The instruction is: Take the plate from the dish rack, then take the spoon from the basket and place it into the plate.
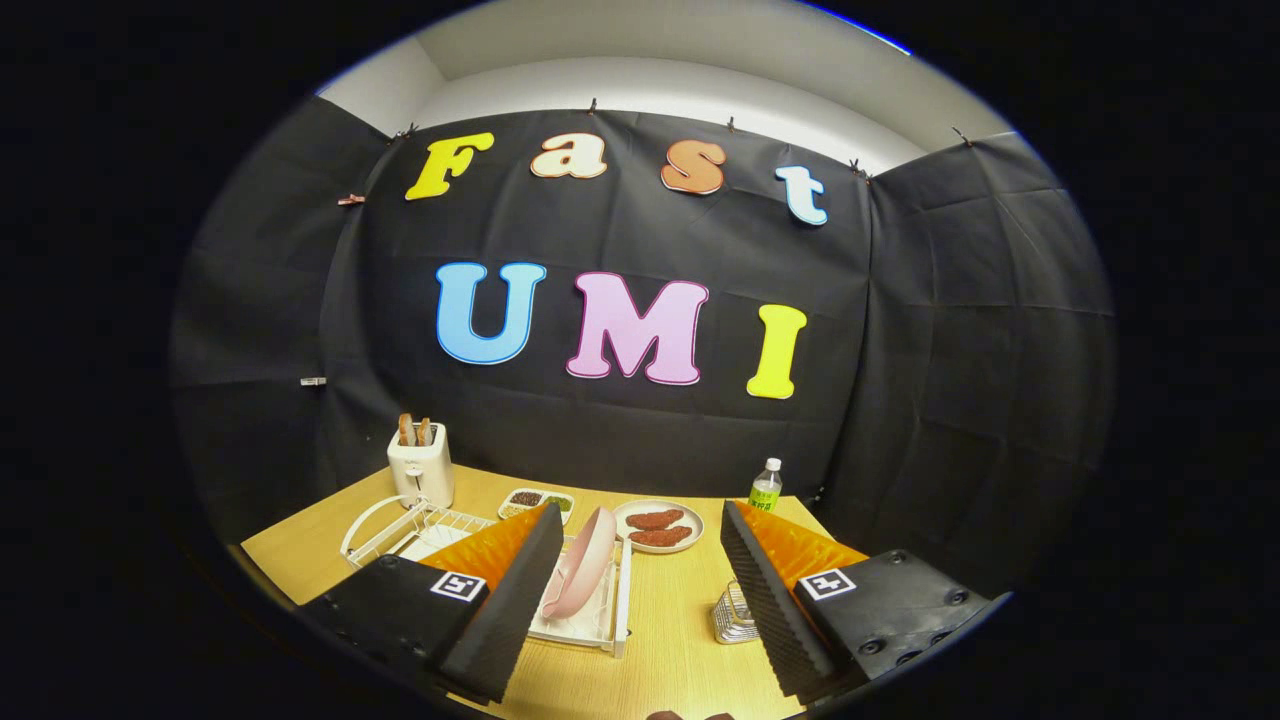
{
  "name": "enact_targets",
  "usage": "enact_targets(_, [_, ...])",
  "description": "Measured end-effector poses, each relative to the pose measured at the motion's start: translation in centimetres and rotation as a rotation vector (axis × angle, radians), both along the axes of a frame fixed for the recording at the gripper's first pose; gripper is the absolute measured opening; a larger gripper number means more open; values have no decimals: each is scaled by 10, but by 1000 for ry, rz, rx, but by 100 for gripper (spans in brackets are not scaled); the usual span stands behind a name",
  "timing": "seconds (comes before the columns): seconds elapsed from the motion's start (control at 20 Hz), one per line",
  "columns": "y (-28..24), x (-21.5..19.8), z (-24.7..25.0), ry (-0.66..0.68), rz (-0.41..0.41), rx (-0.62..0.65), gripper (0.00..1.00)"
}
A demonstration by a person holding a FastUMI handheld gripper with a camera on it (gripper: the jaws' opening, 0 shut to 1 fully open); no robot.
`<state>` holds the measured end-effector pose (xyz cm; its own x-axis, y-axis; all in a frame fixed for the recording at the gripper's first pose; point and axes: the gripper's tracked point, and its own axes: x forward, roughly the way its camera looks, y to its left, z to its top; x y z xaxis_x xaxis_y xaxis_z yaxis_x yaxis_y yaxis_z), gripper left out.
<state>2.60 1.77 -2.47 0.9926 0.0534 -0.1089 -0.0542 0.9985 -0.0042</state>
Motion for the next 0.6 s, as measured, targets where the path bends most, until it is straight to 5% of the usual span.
enact_targets(0.6, [32,95,-39,171,-18,-83,97])
